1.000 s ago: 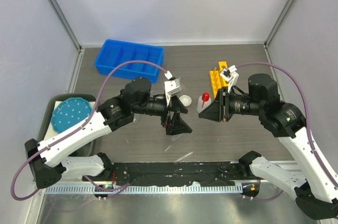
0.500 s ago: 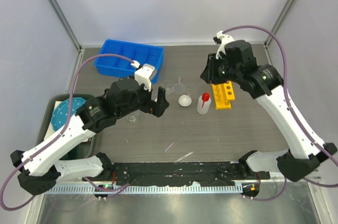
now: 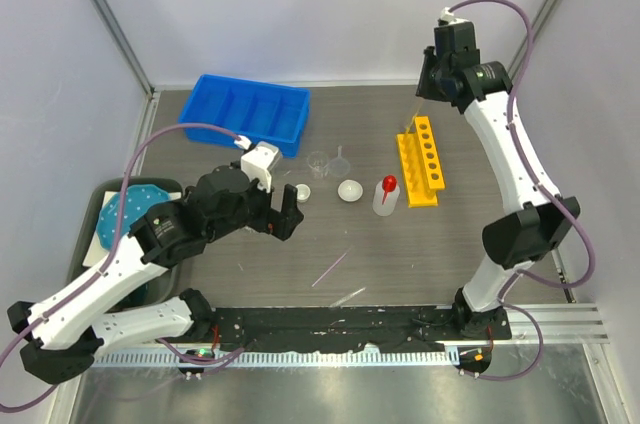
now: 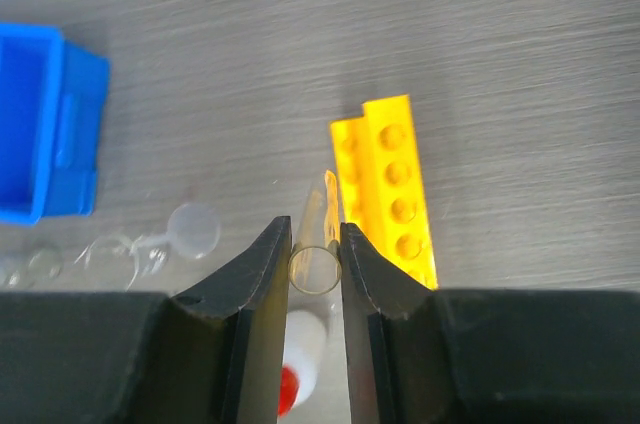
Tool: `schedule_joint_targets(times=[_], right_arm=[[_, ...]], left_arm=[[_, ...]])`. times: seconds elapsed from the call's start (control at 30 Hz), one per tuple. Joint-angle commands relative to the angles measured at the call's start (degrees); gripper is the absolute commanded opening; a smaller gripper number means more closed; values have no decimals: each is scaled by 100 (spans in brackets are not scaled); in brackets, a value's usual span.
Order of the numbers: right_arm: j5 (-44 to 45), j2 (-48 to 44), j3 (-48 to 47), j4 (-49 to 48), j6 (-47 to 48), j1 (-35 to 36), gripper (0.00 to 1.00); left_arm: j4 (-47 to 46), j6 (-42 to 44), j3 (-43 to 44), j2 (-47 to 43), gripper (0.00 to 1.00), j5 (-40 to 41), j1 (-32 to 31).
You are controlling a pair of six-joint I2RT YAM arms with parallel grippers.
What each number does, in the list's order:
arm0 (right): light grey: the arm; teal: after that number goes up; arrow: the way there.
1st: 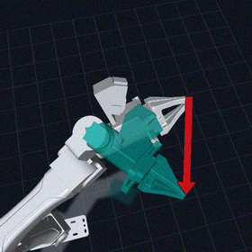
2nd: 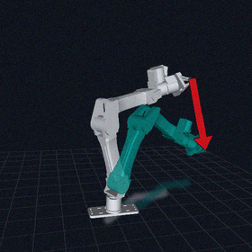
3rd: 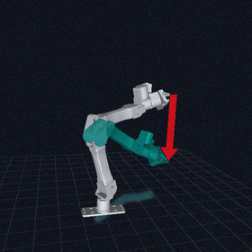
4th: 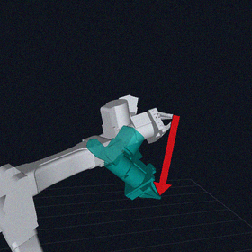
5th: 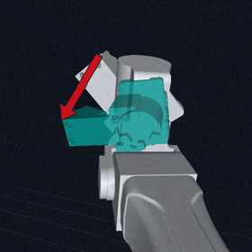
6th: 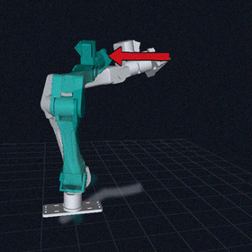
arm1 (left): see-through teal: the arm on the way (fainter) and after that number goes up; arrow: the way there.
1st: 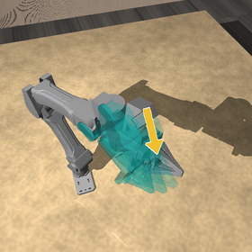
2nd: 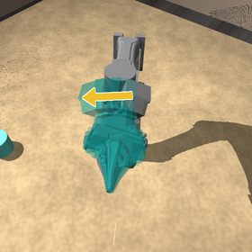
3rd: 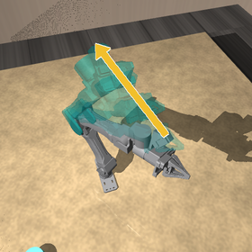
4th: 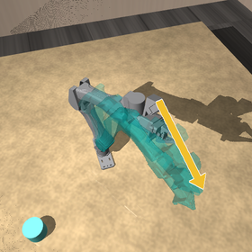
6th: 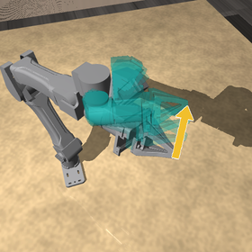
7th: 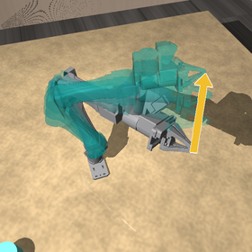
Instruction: Organize the chemistry lab equipment
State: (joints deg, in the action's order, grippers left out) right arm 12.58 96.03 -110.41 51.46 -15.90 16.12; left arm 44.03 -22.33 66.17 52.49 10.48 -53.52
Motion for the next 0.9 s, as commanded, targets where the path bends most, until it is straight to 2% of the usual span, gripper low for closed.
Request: schedule_joint_targets(times=[0.0,0.37,0.87], right_arm=[[183,546,-813,-172,105,-311,5],[526,1682,-2072,373,351,-381,5],[649,1586,-1853,496,448,-548,5]], left_arm=[[114,-105,-139,-37,100,-125,-10],[317,27,-298,-151,100,-20,-10],[273,115,-368,-142,100,-90,-1]])
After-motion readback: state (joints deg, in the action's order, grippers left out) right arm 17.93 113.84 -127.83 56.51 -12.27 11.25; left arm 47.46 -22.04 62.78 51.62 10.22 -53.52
